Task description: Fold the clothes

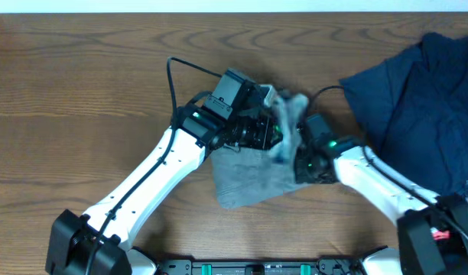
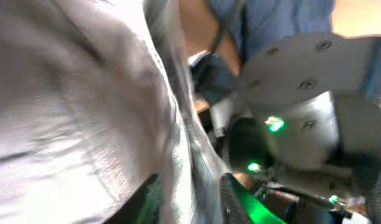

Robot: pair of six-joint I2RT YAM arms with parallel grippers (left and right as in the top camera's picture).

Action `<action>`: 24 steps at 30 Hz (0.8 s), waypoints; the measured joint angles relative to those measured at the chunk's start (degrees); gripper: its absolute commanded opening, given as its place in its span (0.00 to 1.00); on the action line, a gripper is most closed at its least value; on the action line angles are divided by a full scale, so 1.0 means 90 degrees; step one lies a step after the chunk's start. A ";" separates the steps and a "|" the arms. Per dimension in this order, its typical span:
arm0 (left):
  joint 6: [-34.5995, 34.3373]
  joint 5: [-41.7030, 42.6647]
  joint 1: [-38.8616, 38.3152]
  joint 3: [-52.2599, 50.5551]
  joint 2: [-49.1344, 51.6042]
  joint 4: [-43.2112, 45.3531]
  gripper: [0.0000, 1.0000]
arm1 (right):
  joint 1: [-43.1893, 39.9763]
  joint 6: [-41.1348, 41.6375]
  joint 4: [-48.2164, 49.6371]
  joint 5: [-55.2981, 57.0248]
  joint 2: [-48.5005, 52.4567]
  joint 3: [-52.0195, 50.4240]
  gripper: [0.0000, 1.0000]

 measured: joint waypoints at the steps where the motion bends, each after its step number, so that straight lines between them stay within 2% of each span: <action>1: 0.0000 -0.0002 0.0095 0.0000 -0.0024 0.0112 0.38 | -0.0153 -0.0007 -0.0182 0.0114 -0.0087 0.0153 0.52; 6: 0.0080 -0.0597 0.0746 0.0000 -0.0100 0.0539 0.43 | -0.0838 -0.0177 -0.0614 0.0408 -0.0767 0.1163 0.52; 10: 0.0119 -0.1462 0.0971 0.0007 0.0053 0.0814 0.45 | -0.0857 -0.0605 -0.0476 -0.0325 -0.1217 0.1547 0.52; 14: 0.0175 -0.1960 0.0967 0.0019 0.0821 0.1010 0.45 | -0.0602 -0.1071 -0.0393 -0.1647 -0.1168 0.1554 0.52; 21: 0.0257 -0.2205 0.0976 0.0019 0.2242 0.0976 0.45 | 0.0223 -0.1316 -0.0376 -0.2431 -0.0687 0.1083 0.50; 24: 0.0277 -0.2205 0.1015 0.0019 0.2516 0.0903 0.45 | 0.0410 -0.1273 -0.0376 -0.2433 -0.0381 0.0648 0.49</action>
